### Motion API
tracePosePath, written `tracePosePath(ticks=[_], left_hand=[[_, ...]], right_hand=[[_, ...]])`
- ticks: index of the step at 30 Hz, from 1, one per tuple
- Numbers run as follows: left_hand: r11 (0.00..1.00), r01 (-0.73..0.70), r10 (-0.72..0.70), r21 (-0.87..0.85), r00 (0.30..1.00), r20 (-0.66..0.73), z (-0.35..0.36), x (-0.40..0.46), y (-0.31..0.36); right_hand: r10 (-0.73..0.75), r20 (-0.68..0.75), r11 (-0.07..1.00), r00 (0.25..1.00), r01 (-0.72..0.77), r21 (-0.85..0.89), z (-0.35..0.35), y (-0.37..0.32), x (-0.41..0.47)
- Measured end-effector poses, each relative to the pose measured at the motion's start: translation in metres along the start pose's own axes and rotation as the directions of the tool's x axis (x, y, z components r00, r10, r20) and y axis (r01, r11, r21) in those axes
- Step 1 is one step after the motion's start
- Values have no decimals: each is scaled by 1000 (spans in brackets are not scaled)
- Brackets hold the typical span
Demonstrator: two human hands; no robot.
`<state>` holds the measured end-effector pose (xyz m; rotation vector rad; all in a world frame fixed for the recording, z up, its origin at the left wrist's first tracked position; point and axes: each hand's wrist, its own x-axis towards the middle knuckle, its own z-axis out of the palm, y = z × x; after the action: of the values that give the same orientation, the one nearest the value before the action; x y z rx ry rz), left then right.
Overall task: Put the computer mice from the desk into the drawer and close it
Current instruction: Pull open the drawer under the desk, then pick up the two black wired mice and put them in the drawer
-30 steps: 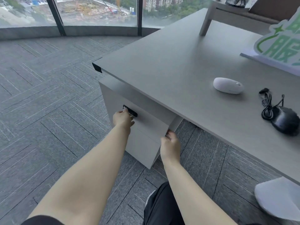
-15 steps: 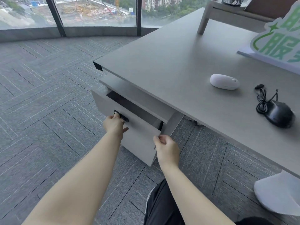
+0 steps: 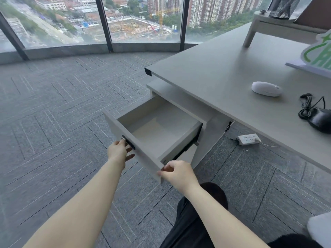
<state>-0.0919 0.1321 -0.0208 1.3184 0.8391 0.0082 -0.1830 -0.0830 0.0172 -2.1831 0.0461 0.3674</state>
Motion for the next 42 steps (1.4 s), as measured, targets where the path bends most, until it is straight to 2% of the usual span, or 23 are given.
tracePosePath(ticks=[4, 10, 20, 22, 23, 25, 26, 28, 30, 33, 36, 38, 42], left_hand=[[1000, -13, 13, -9, 1000, -6, -38, -9, -6], [999, -20, 19, -25, 1000, -19, -77, -17, -12], [998, -45, 44, -32, 998, -34, -93, -23, -19], [999, -44, 47, 32, 994, -97, -92, -26, -16], [991, -57, 77, 125, 983, -164, -90, -32, -12], [903, -145, 264, 404, 929, -257, -84, -43, 0], [826, -217, 382, 520, 894, -235, -76, -49, 8], [685, -413, 560, 601, 825, -71, -48, -67, 30], [582, -561, 631, 589, 768, 108, -3, -86, 54], [433, -723, 679, 538, 654, 332, 80, -121, 81], [367, -835, 617, 411, 549, 564, 167, -167, 94], [344, -877, 522, 337, 476, 708, 222, -201, 93], [268, -929, 320, 254, 334, 887, 316, -264, 68]], right_hand=[[-73, 85, 992, 994, 81, -92, 20, -13, -18], [-119, 179, 984, 977, 139, -107, 40, -27, -38], [-143, 201, 972, 969, 176, -155, 52, -33, -50], [-144, 233, 968, 962, 186, -169, 46, -36, -53], [-149, 229, 965, 962, 192, -179, 41, -38, -54], [-148, 142, 972, 979, 170, -163, 22, -40, -53], [-145, 75, 978, 987, 154, -141, 9, -39, -51], [-152, -85, 982, 985, 141, -125, -28, -37, -44], [-172, -262, 981, 950, 141, -131, -73, -35, -40], [-175, -511, 982, 841, 116, -146, -150, -27, -40], [-132, -715, 989, 686, 40, -143, -223, -10, -44], [-89, -805, 990, 587, -37, -136, -266, 10, -47], [1, -921, 921, 390, -359, -151, -345, 64, -64]])
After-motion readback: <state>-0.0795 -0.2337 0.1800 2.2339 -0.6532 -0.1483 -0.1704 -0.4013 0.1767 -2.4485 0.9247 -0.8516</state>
